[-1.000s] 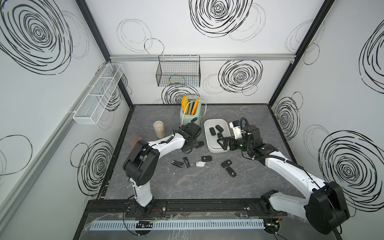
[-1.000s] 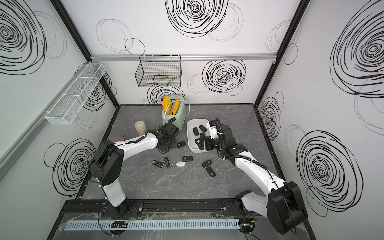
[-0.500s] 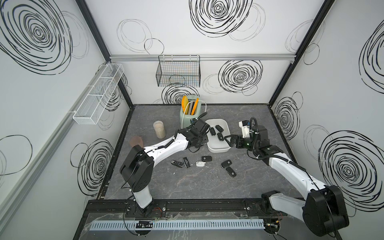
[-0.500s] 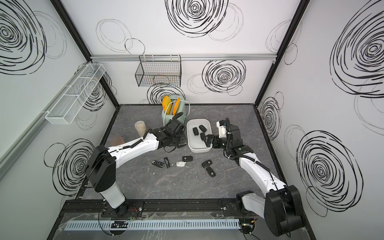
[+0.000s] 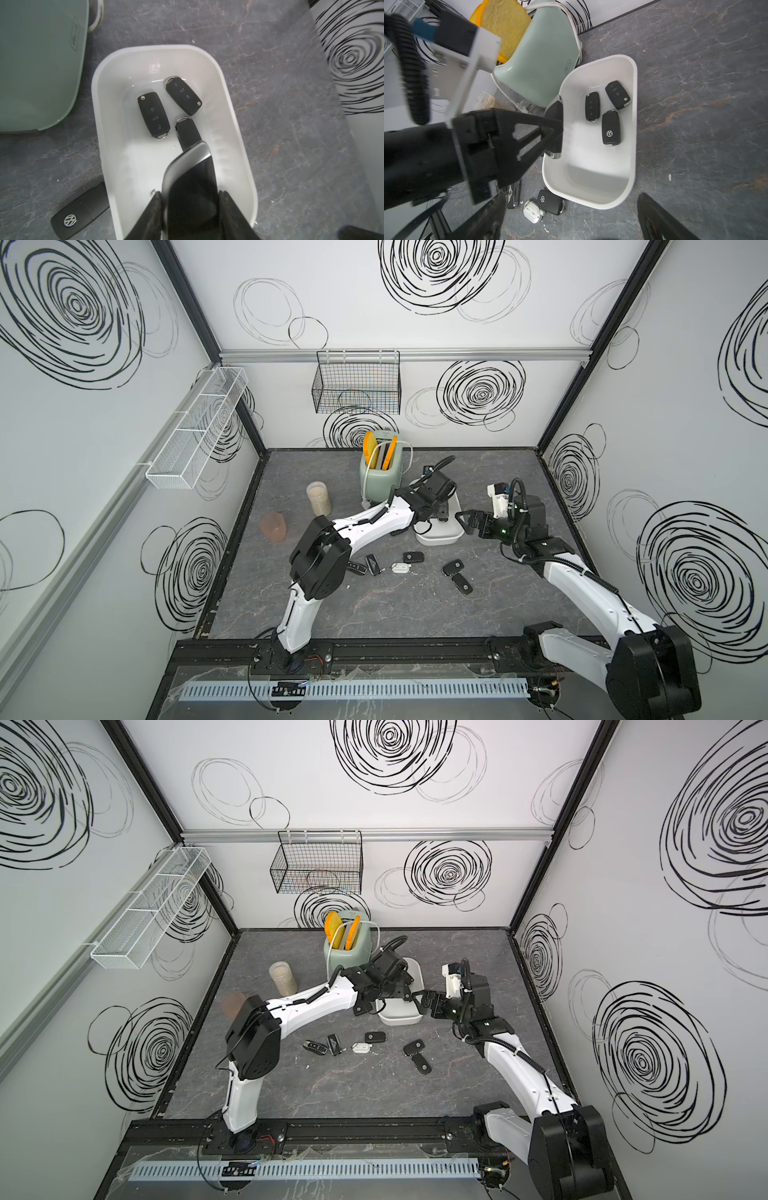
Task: Place the car key into the storage box
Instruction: Place the car key in the storage box.
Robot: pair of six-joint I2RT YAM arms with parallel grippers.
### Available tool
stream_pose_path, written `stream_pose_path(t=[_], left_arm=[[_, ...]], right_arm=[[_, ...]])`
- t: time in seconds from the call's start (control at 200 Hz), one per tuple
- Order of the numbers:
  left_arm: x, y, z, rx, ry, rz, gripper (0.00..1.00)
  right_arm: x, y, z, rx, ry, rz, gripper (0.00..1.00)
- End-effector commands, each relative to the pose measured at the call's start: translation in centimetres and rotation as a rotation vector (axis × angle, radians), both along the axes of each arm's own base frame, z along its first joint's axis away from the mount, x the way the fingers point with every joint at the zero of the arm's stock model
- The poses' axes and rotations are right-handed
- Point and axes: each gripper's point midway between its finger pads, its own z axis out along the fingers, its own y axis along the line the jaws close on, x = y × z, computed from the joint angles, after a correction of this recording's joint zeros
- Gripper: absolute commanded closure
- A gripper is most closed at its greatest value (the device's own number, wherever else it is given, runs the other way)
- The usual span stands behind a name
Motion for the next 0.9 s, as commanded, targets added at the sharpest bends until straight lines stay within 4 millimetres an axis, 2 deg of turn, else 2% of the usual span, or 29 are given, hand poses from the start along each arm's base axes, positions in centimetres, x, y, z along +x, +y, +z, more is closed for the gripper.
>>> stream_pose_path(t=[0.0, 0.305, 0.895], left_arm=[[0.8, -0.7, -0.6, 0.046, -0.001, -0.047, 0.72], [1.6, 0.1, -5.0, 0.139, 0.094, -0.059, 0.71], [1.1, 0.8, -10.6, 0.191, 0.204, -0.038, 0.69]], right_arm=[[-0.3, -0.3, 0.3, 0.002, -0.013, 0.0, 0.01], [-0.4, -0.4, 0.5, 0.006, -0.022, -0.003, 0.01], [-0.1, -0.5, 1.8, 0.016, -0.057, -0.018, 0.01]])
